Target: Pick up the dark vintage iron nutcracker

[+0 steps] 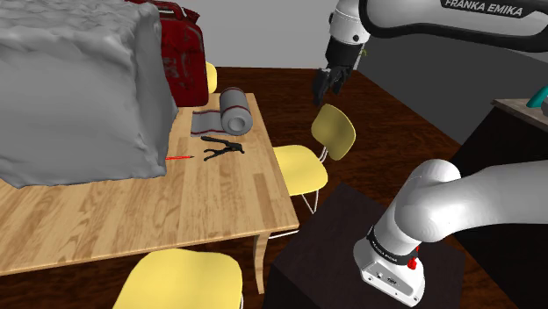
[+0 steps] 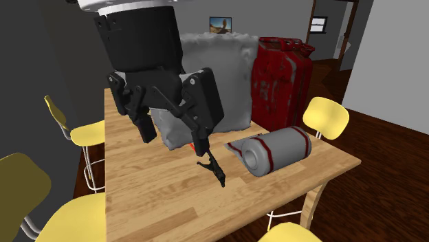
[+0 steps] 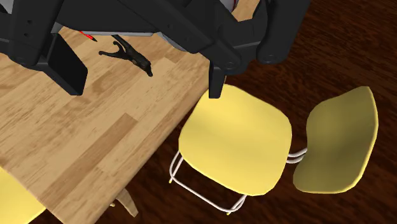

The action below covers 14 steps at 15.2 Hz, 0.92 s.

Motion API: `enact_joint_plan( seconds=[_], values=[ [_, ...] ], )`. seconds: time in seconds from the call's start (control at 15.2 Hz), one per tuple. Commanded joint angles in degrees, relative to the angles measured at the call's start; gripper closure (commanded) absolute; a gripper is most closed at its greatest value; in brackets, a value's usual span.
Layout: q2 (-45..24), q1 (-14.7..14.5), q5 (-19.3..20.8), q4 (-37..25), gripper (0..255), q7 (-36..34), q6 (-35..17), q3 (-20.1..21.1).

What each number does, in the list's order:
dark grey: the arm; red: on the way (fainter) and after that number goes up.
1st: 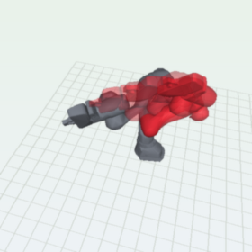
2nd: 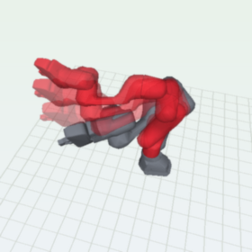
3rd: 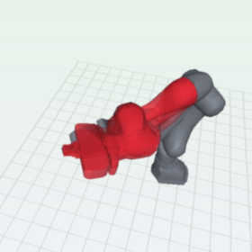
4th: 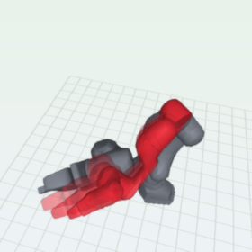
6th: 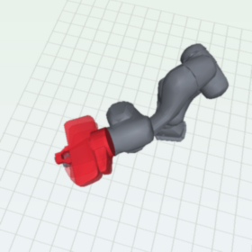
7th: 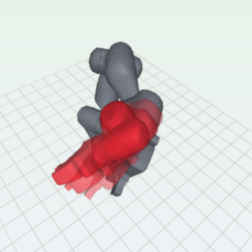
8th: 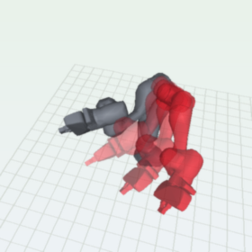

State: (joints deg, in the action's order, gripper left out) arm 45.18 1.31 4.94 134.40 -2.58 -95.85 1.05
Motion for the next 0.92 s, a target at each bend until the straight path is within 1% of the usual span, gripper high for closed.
enact_joint_plan(
  seconds=[0.0, 0.4, 0.86],
  values=[
    [0.00, 0.00, 0.00, 0.00, 0, 0.00, 0.00, 0.00],
    [-8.74, -2.40, 0.78, 2.20, 0, 8.54, -12.48, -3.55],
    [-21.68, -5.62, -0.17, 0.79, 0, 18.94, -25.52, -7.04]
  ],
)
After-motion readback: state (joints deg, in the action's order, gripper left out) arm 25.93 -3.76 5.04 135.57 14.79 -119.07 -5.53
